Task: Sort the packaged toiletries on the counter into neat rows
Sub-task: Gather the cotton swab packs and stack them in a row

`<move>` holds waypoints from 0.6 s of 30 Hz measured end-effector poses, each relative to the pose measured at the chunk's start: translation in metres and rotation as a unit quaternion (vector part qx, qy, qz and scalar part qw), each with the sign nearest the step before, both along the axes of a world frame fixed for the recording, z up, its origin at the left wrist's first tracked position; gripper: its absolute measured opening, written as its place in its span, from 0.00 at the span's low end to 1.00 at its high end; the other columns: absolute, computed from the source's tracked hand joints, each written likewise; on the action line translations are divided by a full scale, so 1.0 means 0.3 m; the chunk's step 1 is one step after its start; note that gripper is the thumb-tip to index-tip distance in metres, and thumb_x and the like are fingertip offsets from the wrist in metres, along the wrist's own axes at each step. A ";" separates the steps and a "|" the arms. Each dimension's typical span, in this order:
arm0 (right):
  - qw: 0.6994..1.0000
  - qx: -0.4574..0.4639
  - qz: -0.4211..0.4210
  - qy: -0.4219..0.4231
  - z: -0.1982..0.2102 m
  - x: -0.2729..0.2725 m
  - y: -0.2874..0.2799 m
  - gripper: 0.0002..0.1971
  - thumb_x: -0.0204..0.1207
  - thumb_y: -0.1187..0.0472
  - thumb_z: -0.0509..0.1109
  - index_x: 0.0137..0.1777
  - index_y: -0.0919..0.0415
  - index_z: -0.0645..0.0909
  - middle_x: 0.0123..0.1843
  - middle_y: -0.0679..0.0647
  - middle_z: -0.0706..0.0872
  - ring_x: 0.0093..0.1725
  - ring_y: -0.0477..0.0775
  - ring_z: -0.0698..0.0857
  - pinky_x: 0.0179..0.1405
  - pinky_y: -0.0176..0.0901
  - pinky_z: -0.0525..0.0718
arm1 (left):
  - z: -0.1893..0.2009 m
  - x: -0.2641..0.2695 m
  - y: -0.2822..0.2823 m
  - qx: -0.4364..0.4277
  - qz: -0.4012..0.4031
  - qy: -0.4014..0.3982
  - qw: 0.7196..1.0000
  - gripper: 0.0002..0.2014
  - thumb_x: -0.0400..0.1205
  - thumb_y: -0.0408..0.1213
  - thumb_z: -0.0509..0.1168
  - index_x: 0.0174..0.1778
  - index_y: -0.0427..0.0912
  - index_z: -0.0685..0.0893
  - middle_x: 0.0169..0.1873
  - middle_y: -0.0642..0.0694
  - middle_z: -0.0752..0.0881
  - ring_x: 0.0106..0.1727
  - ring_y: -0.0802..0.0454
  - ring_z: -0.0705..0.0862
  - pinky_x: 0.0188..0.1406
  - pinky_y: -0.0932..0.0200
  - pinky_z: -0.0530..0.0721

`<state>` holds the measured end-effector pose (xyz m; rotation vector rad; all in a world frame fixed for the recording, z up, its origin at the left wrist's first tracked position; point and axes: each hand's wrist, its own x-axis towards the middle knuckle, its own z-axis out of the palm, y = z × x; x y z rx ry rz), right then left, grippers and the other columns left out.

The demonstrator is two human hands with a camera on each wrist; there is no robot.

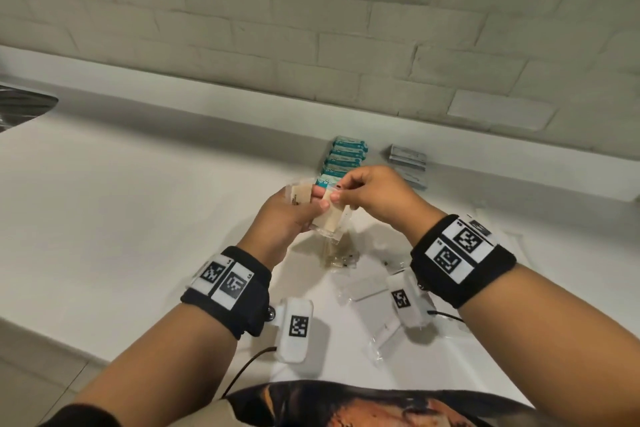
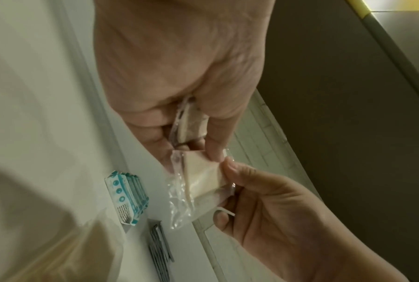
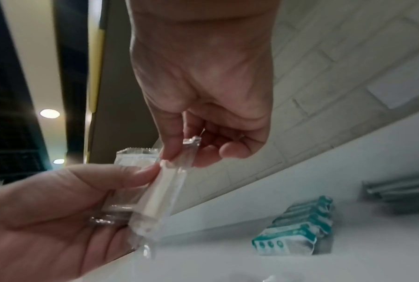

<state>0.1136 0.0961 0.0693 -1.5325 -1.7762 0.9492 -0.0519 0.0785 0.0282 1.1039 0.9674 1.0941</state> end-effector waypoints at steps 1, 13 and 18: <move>1.000 0.000 -0.001 -0.008 0.005 -0.001 0.006 0.05 0.67 0.63 0.81 0.34 0.56 0.87 0.30 0.48 0.84 0.30 0.46 0.78 0.37 0.40 0.78 | 0.000 0.002 0.001 0.001 -0.004 0.006 1.000 0.07 0.79 0.26 0.68 0.51 0.37 0.85 0.37 0.47 0.89 0.36 0.54 0.88 0.35 0.63 0.85; 0.940 -0.034 0.040 -0.337 -0.073 -0.021 0.124 0.07 0.78 0.55 0.71 0.48 0.57 0.86 0.48 0.52 0.86 0.49 0.52 0.82 0.50 0.43 0.80 | -0.022 -0.061 0.019 -0.192 0.014 -0.081 0.978 0.41 0.80 0.70 0.41 0.59 0.36 0.84 0.48 0.39 0.90 0.43 0.44 0.89 0.42 0.52 0.88; 0.910 -0.037 0.039 -0.410 -0.149 -0.038 0.155 0.12 0.75 0.49 0.73 0.56 0.50 0.86 0.57 0.47 0.87 0.58 0.52 0.83 0.60 0.48 0.79 | -0.038 -0.092 0.026 -0.217 -0.009 -0.120 0.969 0.45 0.80 0.71 0.35 0.63 0.35 0.81 0.50 0.36 0.89 0.44 0.42 0.89 0.42 0.51 0.87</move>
